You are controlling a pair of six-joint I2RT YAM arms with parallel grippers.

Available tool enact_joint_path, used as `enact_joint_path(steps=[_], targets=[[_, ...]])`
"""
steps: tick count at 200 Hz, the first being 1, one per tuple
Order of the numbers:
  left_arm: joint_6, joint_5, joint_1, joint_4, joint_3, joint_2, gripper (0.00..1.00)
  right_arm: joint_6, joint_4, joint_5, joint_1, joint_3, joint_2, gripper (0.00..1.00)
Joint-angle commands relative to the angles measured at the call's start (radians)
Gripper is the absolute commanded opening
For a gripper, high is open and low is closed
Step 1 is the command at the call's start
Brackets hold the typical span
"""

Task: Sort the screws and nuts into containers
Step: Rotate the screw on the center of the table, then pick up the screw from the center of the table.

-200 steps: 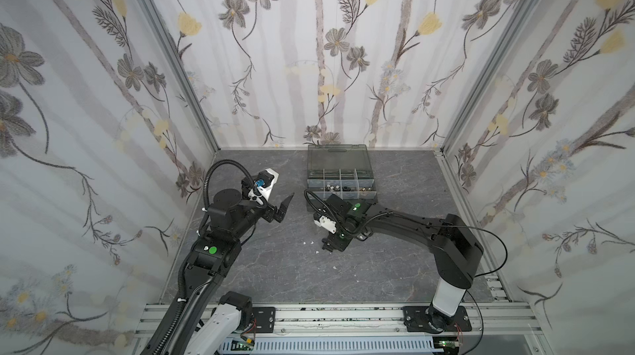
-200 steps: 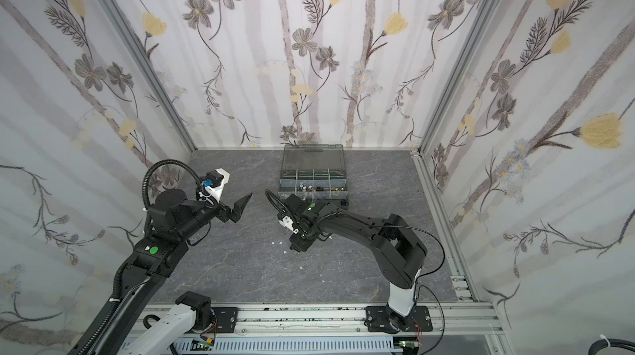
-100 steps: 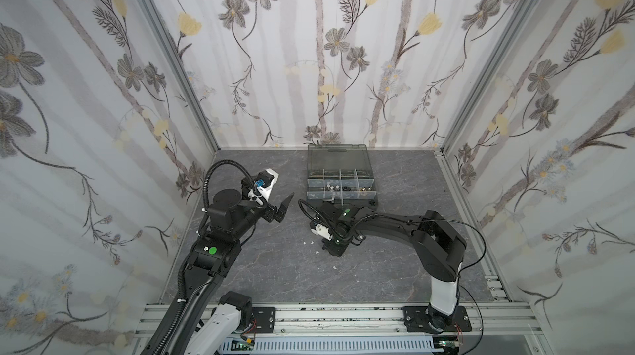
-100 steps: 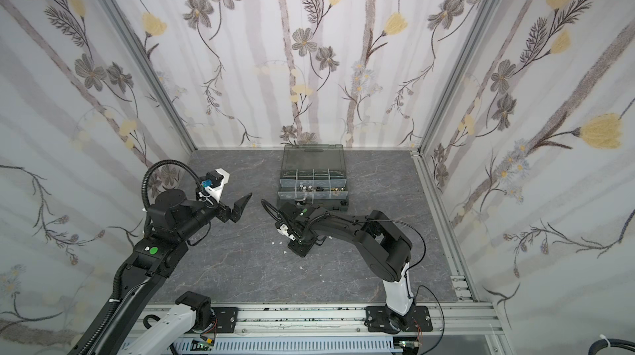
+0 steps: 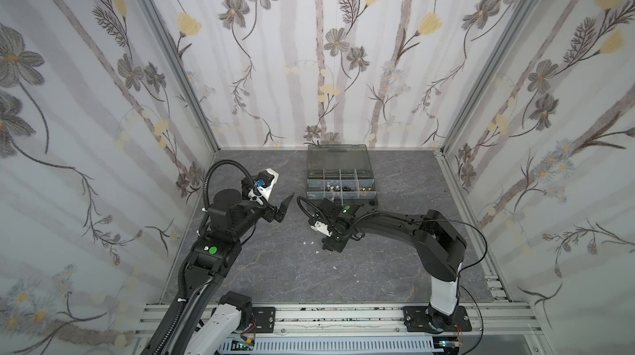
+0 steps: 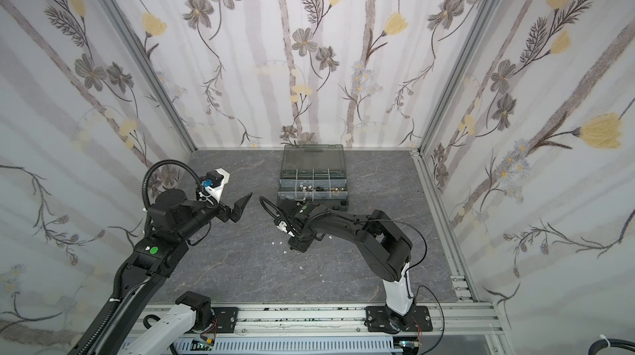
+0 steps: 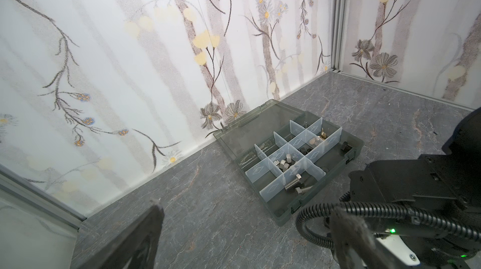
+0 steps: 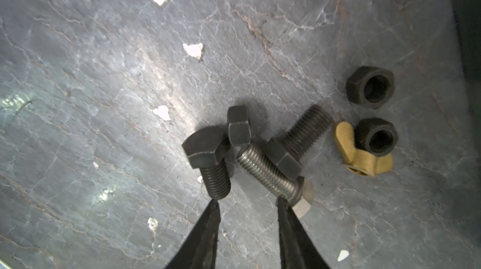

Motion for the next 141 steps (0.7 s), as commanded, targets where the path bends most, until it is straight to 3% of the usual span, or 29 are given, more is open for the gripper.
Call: enact_joint_path(steps=[1, 141], targets=[[0.002, 0.001, 0.002, 0.025, -0.003, -0.003, 1.00, -0.048, -0.016, 0.034, -0.003, 0.015, 0.001, 0.38], [0.006, -0.010, 0.002, 0.028, -0.006, -0.001, 1.00, -0.079, -0.008, 0.018, -0.031, 0.025, 0.093, 0.40]])
